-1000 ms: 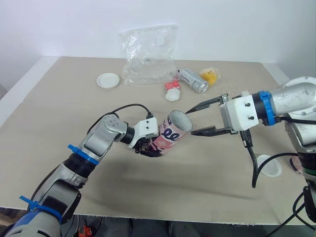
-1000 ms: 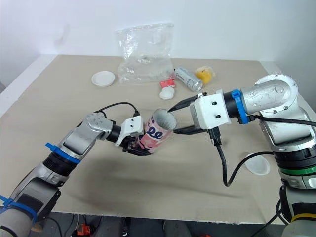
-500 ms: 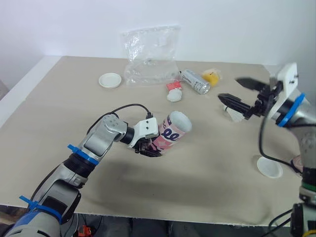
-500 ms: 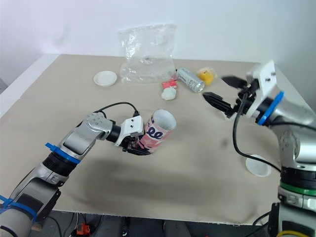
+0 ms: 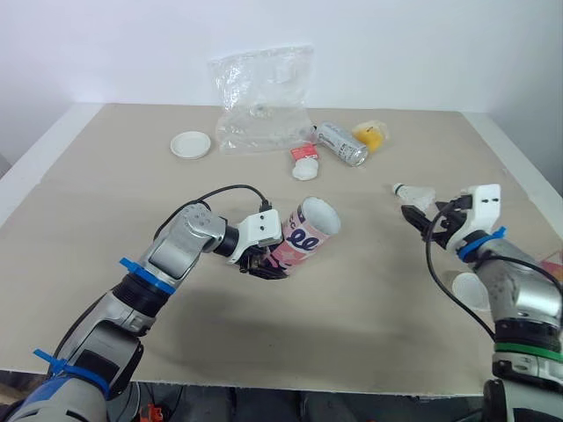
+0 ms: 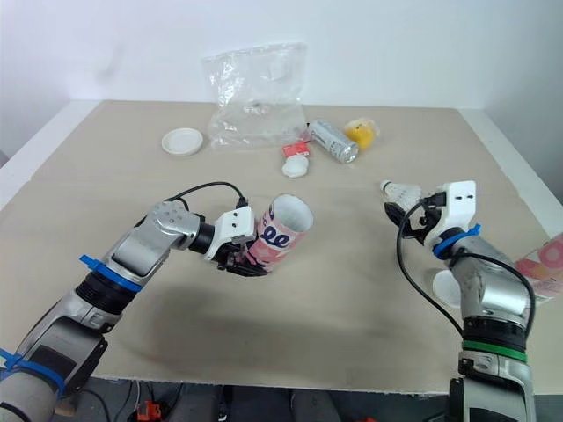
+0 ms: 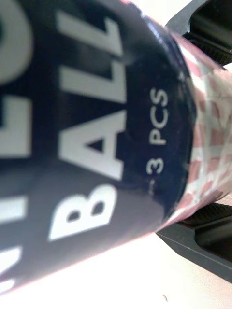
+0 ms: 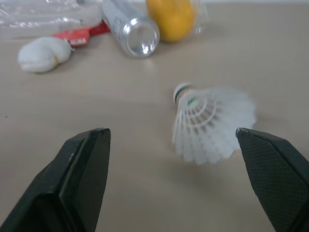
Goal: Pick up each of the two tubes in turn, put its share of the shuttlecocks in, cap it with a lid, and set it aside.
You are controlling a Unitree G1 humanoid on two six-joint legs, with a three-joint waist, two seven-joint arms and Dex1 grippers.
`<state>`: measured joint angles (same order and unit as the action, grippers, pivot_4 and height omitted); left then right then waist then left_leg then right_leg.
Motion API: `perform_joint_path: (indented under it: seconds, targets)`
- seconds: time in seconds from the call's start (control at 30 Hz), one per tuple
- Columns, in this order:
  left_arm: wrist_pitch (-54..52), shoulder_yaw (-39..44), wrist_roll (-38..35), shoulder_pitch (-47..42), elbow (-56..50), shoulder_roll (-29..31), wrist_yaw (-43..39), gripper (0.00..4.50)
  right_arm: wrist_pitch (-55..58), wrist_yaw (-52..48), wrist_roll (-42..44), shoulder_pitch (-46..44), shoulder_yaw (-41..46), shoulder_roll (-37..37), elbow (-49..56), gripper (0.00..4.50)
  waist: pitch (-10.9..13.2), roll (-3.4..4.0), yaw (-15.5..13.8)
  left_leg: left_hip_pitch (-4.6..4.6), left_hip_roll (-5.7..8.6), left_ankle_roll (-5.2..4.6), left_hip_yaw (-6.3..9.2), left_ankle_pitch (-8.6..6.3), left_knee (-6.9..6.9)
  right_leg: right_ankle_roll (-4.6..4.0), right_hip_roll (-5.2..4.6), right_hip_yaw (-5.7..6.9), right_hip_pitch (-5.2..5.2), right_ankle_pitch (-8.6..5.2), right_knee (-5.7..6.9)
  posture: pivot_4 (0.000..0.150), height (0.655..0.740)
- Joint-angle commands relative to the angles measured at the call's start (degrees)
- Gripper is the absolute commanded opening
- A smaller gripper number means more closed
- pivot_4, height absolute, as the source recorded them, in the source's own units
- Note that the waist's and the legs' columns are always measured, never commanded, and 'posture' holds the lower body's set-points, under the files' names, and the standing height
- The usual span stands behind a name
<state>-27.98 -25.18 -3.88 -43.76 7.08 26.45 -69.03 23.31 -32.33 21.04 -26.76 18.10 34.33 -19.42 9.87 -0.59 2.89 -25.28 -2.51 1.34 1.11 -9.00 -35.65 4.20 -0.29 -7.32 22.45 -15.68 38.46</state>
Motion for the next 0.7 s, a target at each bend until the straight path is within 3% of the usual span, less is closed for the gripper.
perform_joint_path:
  seconds: [0.03, 0.43, 0.7]
  targets:
    - [-0.3, 0.6, 0.0, 0.0, -1.9, 0.5, 0.3, 2.91, -3.4, -0.7, -1.2, -3.7, -0.6, 0.0, -3.5, 4.45, 0.0, 0.01, 0.0, -0.01, 0.01, 0.00, 0.00, 0.00, 0.02, -0.01, -0.01, 0.00, 0.00, 0.00, 0.00, 0.150, 0.7400]
    - [-1.1, 1.1, -0.2, 0.5, -2.7, 1.1, 1.0, 2.91, -11.3, 0.2, -5.8, -15.9, -4.1, -2.4, -22.6, 4.45, 0.0, 0.01, 0.0, -0.01, 0.01, 0.00, 0.00, 0.00, 0.04, -0.11, 0.00, -0.01, 0.00, 0.04, -0.02, 0.150, 0.7400]
    - [-1.4, 1.2, -0.3, 0.5, -2.8, 1.0, 1.7, 2.91, -14.0, 3.6, -7.3, -20.1, -3.8, -4.1, -29.4, 4.45, 0.0, 0.01, 0.2, 0.01, 0.00, 0.00, 0.00, 0.00, 0.04, -0.13, 0.00, 0.00, -0.01, 0.06, -0.01, 0.150, 0.7400]
